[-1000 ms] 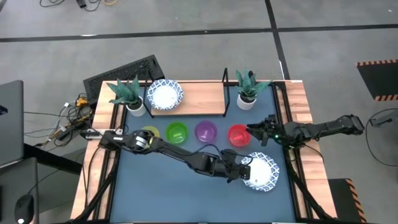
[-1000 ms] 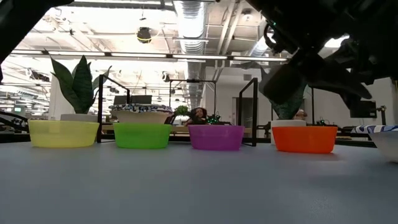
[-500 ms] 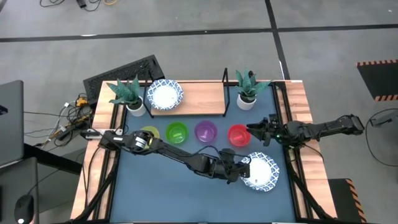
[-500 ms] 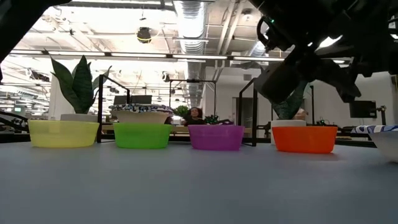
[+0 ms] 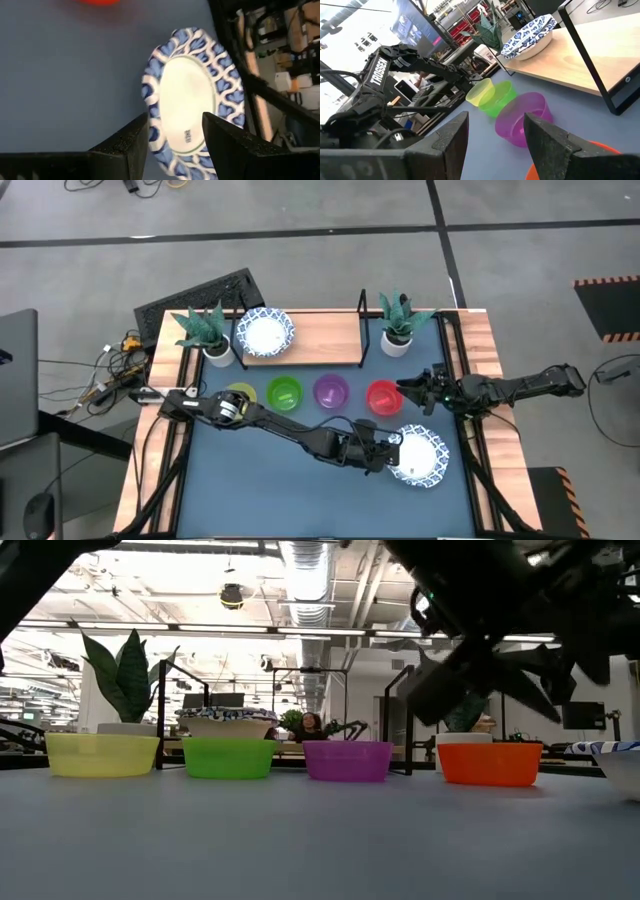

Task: Place and stack bowls onto a shelf
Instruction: Stack the white bowl on the top of the other white bowl

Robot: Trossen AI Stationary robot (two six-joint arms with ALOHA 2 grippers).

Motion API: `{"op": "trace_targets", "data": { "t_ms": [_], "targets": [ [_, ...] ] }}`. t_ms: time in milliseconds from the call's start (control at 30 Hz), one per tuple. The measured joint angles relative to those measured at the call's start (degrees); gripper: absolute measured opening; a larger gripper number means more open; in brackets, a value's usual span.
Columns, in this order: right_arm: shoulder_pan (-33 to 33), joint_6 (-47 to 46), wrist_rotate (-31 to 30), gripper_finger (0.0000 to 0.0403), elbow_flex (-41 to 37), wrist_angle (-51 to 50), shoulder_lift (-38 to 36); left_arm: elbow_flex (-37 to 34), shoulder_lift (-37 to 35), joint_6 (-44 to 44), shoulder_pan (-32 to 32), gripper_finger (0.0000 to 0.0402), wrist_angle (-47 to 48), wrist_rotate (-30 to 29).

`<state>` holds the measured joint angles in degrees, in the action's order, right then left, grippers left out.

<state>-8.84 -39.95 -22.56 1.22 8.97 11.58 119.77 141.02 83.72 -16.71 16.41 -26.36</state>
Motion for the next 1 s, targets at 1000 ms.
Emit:
{"op": "trace_targets", "data": {
  "t_ms": [1000],
  "targets": [
    [0.0, 1.46, -0.17, 0.0215, 0.06, -1.9, 0.02, -0.02, 4.52, -1.42, 1.67, 0.0048, -5.86, 6.58]
  ]
}}
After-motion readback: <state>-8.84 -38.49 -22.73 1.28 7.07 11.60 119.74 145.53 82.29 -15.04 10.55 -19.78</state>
